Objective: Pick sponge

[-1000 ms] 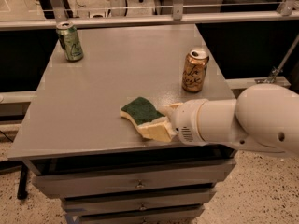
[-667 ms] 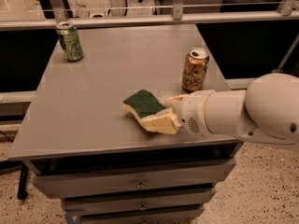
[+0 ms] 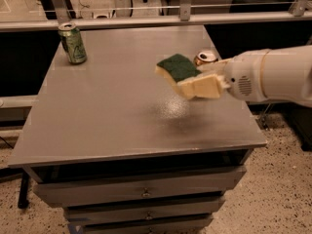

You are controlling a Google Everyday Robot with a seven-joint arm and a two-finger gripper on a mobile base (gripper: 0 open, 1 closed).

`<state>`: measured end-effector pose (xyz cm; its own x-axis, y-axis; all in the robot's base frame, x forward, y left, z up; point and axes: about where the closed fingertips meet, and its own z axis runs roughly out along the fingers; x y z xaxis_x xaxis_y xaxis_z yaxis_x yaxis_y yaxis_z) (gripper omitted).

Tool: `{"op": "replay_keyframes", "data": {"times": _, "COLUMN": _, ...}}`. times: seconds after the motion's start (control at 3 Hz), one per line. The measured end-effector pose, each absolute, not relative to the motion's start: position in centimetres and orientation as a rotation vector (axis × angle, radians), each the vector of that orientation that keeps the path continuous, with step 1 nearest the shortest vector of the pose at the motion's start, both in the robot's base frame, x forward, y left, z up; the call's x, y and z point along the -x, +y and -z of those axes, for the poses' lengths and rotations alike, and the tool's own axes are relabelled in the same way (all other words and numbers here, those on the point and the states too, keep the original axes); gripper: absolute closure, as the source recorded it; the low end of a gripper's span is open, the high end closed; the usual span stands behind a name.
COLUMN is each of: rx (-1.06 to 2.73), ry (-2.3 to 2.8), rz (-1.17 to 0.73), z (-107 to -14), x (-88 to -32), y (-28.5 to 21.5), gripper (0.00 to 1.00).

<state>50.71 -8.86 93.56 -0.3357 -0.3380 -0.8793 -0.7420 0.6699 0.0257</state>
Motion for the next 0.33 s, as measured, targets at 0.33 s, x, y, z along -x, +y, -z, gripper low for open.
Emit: {"op": "replay_keyframes", "data": {"times": 0.33, "rx": 0.82, "ry": 1.93, "rz": -0.532, "z": -95.21, "x": -50.85, "y": -9.68, "gripper": 1.0}}
